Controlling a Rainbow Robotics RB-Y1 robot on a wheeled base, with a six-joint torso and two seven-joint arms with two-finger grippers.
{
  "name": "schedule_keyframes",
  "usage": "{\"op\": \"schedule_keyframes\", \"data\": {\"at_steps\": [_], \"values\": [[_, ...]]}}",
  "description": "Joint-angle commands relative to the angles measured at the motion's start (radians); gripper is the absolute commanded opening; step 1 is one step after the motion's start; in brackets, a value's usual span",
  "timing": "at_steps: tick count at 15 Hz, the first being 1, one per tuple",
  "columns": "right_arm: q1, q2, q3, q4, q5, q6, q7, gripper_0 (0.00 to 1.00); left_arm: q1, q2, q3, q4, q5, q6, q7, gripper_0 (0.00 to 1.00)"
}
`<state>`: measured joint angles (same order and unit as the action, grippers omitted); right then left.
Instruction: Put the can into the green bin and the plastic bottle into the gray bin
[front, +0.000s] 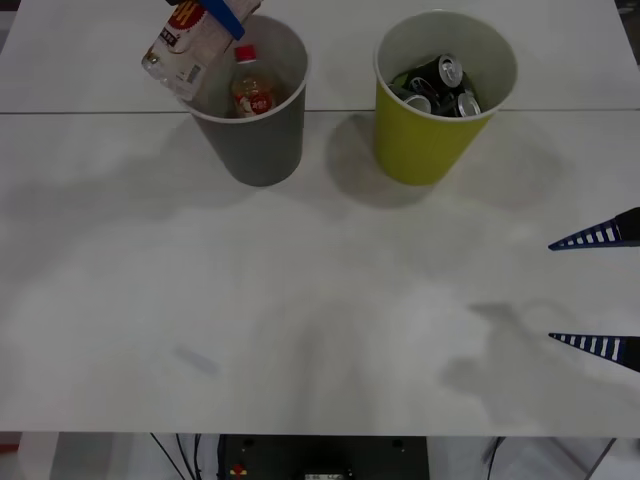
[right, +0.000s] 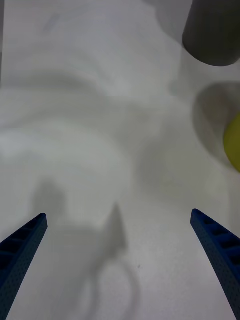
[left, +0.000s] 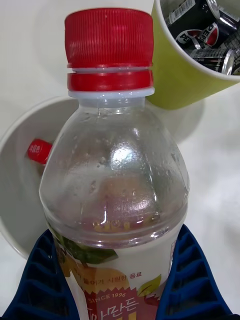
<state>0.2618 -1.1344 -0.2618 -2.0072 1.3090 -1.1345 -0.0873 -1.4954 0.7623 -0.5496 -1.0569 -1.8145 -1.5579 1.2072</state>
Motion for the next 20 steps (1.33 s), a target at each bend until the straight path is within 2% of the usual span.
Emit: {"op": "schedule_keyframes", "data": {"at_steps": [1,6,8,9,10,11,12,16,18,20], "values": [[0.000,0.000,0.000,0.000,0.000,0.000,0.000,1.00,-0.069,-0.049,-0.055,0.115,0.000,0.050,0.002,0.01],[0.000,0.000,0.000,0.000,0.000,0.000,0.000,1.00,-0.086,-0.081,-0.056,0.199,0.000,0.117,0.000,0.01],[0.000,0.000,0.000,0.000,0.000,0.000,0.000,1.00,-0.086,-0.081,-0.056,0.199,0.000,0.117,0.000,0.03],[0.000,0.000,0.000,0.000,0.000,0.000,0.000,1.00,-0.086,-0.081,-0.056,0.199,0.000,0.117,0.002,0.09],[0.000,0.000,0.000,0.000,0.000,0.000,0.000,1.00,-0.086,-0.081,-0.056,0.199,0.001,0.119,0.002,0.36],[0.000,0.000,0.000,0.000,0.000,0.000,0.000,1.00,-0.086,-0.081,-0.056,0.199,0.006,0.119,0.002,0.91],[0.000,0.000,0.000,0.000,0.000,0.000,0.000,1.00,-0.085,-0.081,-0.056,0.198,0.015,0.117,0.000,1.00],[0.000,0.000,0.000,0.000,0.000,0.000,0.000,1.00,-0.085,-0.064,-0.056,0.195,0.049,0.105,-0.003,1.00],[0.000,0.000,0.000,0.000,0.000,0.000,0.000,1.00,-0.083,-0.032,-0.056,0.180,0.077,0.070,-0.024,1.00],[0.000,0.000,0.000,0.000,0.000,0.000,0.000,1.00,-0.057,0.028,-0.058,0.150,0.149,0.041,-0.054,1.00]]}}
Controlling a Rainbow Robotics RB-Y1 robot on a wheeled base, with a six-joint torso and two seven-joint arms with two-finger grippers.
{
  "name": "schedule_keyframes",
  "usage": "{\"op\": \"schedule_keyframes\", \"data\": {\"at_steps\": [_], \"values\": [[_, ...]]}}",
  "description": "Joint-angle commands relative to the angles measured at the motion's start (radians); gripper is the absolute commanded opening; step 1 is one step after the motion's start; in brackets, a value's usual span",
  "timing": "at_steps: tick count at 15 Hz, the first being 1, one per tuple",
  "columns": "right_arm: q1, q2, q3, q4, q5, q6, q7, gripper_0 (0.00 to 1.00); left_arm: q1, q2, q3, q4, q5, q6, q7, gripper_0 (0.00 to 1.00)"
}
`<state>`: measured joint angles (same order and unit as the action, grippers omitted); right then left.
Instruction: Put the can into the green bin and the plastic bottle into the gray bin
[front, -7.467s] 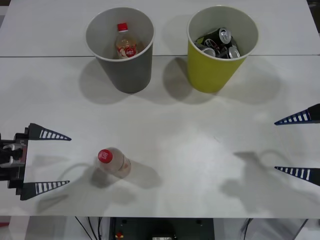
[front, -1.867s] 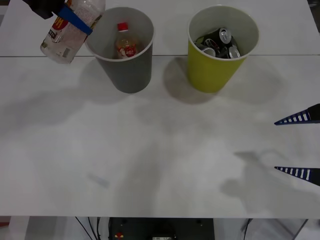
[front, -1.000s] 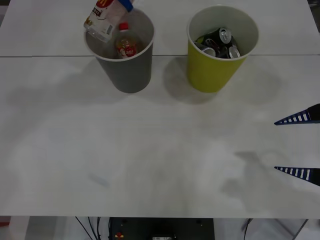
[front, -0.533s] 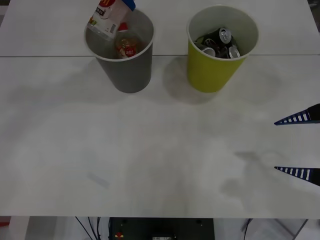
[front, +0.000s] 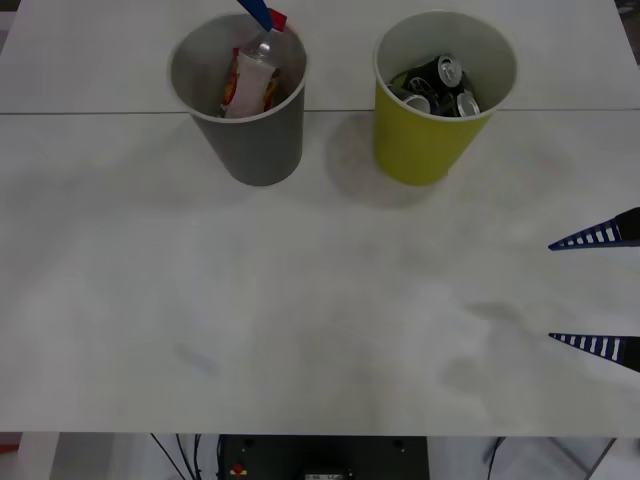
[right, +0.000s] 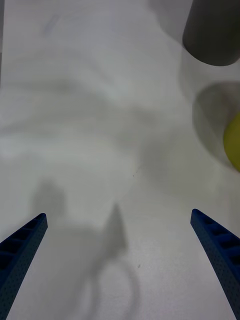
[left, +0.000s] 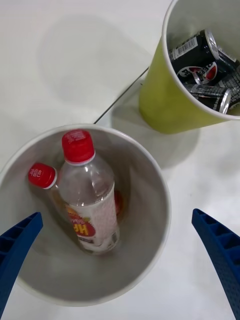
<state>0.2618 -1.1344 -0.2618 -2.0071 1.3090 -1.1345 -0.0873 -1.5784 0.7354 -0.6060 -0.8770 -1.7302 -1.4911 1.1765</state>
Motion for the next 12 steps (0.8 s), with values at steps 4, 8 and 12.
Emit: {"op": "schedule_keyframes", "data": {"at_steps": [4,8,12], "values": [[0.000,0.000,0.000,0.000,0.000,0.000,0.000,1.00,0.167,0.234,0.002,-0.244,0.199,0.002,-0.044,1.00],[0.000,0.000,0.000,0.000,0.000,0.000,0.000,1.00,0.327,0.380,0.069,-0.362,0.331,0.012,-0.172,1.00],[0.000,0.000,0.000,0.000,0.000,0.000,0.000,1.00,0.655,0.435,0.362,-0.602,0.310,0.012,-0.248,1.00]]}}
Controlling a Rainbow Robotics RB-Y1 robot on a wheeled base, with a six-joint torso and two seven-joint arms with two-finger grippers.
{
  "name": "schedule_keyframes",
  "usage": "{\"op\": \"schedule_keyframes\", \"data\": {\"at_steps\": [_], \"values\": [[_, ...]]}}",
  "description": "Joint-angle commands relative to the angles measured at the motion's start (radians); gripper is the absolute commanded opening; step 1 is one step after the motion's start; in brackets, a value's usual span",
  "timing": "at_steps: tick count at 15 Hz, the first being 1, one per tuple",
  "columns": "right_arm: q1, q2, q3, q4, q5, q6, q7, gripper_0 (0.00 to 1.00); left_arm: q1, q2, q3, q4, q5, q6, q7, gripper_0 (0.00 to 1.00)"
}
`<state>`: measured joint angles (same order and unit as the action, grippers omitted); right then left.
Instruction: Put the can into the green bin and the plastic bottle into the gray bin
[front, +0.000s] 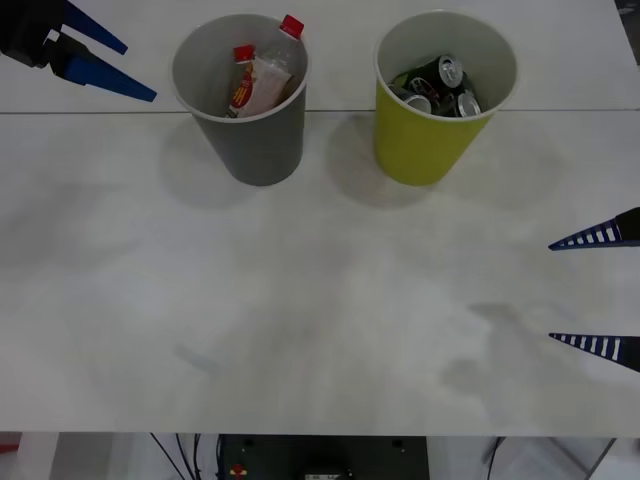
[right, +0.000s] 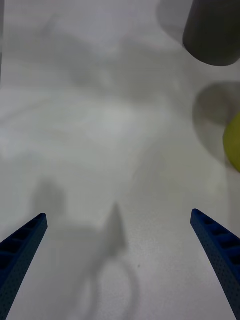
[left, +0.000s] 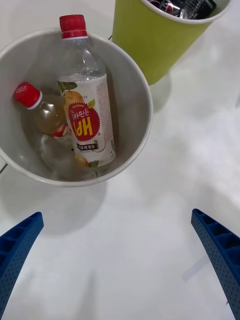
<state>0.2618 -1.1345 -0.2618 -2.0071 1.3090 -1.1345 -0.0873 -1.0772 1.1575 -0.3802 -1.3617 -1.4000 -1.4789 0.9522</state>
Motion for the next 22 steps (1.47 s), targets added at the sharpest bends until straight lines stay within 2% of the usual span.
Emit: {"op": "schedule_keyframes", "data": {"at_steps": [1,3,4,6,11,13,19,22], "values": [[0.000,0.000,0.000,0.000,0.000,0.000,0.000,1.00,0.252,0.014,0.222,-0.191,-0.040,0.000,-0.069,1.00],[0.000,0.000,0.000,0.000,0.000,0.000,0.000,1.00,0.416,0.014,0.354,-0.290,-0.050,-0.001,-0.150,1.00],[0.000,0.000,0.000,0.000,0.000,0.000,0.000,1.00,0.513,0.013,0.422,-0.349,-0.051,0.000,-0.227,1.00],[0.000,0.000,0.000,0.000,0.000,0.000,0.000,1.00,0.645,0.014,0.503,-0.435,-0.068,-0.001,-0.351,1.00],[0.000,0.000,0.000,0.000,0.000,0.000,0.000,1.00,0.818,0.005,0.584,-0.482,-0.036,-0.043,-0.604,1.00],[0.000,0.000,0.000,0.000,0.000,0.000,0.000,1.00,0.885,-0.024,0.629,-0.482,-0.011,-0.047,-0.672,1.00],[0.000,0.000,0.000,0.000,0.000,0.000,0.000,1.00,1.076,-0.153,0.735,-0.563,-0.017,-0.047,-0.828,1.00],[0.000,0.000,0.000,0.000,0.000,0.000,0.000,1.00,1.109,-0.183,0.747,-0.594,-0.039,-0.057,-0.849,1.00]]}}
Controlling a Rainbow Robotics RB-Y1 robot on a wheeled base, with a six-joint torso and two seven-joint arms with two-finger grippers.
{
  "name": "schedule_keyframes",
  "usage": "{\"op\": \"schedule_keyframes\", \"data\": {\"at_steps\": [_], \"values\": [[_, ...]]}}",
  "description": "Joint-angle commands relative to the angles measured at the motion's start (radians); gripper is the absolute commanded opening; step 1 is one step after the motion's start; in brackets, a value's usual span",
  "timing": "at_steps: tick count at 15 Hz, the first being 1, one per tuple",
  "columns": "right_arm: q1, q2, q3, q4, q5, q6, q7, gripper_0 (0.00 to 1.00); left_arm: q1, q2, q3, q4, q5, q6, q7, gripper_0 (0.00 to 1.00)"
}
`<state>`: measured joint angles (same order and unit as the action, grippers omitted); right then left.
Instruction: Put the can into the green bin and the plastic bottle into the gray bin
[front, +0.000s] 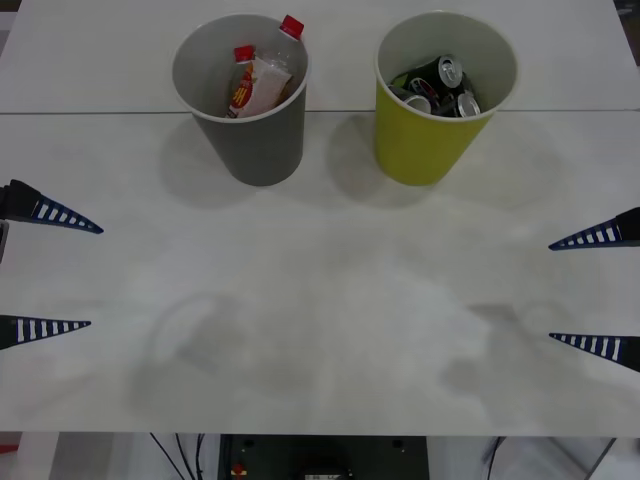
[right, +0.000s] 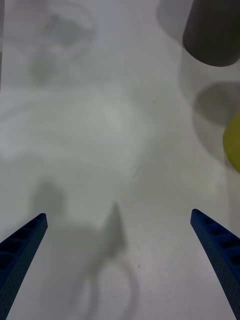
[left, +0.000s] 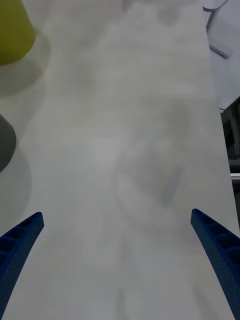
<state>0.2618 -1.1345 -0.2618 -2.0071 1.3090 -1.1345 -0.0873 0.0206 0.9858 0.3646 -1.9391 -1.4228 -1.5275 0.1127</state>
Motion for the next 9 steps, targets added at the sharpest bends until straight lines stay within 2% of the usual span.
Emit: {"op": "schedule_keyframes", "data": {"at_steps": [1,9], "values": [[0.000,0.000,0.000,0.000,0.000,0.000,0.000,1.00,0.012,-0.015,0.001,-0.023,-0.028,-0.013,-0.013,1.00],[0.000,0.000,0.000,0.000,0.000,0.000,0.000,1.00,0.012,-0.022,-0.009,-0.029,-0.047,-0.013,-0.004,1.00]]}}
